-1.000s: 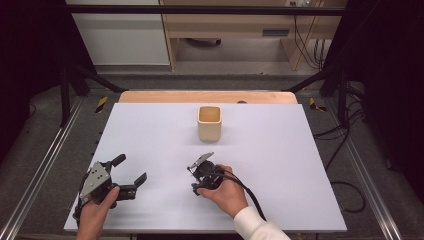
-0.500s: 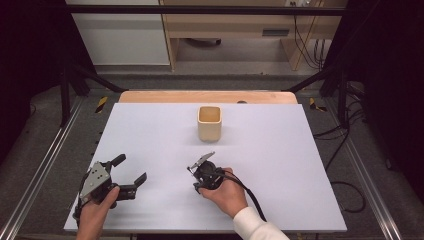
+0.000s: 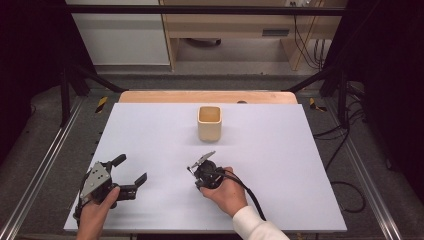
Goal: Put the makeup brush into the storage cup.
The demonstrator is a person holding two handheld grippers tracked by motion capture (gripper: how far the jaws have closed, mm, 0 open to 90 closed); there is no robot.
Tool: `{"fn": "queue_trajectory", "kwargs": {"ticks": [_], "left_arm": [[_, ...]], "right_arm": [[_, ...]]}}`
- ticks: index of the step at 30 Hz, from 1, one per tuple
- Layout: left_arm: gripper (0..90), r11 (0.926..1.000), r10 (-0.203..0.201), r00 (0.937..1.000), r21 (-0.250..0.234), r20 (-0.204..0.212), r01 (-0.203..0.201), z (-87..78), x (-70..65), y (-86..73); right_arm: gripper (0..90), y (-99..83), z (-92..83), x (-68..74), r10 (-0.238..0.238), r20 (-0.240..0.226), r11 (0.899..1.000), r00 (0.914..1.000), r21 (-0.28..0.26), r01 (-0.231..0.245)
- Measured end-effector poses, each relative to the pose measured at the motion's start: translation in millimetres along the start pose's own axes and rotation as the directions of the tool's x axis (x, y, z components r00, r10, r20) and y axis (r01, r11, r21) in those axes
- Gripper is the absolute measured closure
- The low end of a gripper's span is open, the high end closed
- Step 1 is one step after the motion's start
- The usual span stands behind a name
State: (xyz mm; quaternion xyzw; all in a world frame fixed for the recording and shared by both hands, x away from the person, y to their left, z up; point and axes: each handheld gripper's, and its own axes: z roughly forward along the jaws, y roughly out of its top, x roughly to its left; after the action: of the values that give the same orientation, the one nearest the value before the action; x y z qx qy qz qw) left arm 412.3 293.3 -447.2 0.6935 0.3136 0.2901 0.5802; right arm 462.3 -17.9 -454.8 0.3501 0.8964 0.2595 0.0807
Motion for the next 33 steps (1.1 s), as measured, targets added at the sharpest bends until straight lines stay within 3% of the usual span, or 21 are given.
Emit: {"fn": "queue_trajectory", "kwargs": {"ticks": [25, 30, 33], "left_arm": [[1.6, 1.0, 0.006, 1.0, 0.007, 0.006, -0.006, 1.6, -1.8, -0.5], [1.6, 0.9999, 0.006, 1.0, 0.008, 0.007, -0.007, 1.9, -2.1, -0.6], [1.6, 0.9999, 0.005, 1.0, 0.01, 0.006, -0.005, 2.3, -2.3, -0.8]], "right_arm": [[81.2, -8.6, -1.8, 0.0, -0.022, 0.02, 0.999, 0.9996, 0.038, 0.021], [83.4, -8.6, -2.2, 0.9, -0.009, 0.026, 0.999, 0.9996, 0.039, 0.008], [83.6, -10.0, -2.5, 1.2, -0.033, 0.023, 0.999, 0.9992, 0.031, 0.032]]}}
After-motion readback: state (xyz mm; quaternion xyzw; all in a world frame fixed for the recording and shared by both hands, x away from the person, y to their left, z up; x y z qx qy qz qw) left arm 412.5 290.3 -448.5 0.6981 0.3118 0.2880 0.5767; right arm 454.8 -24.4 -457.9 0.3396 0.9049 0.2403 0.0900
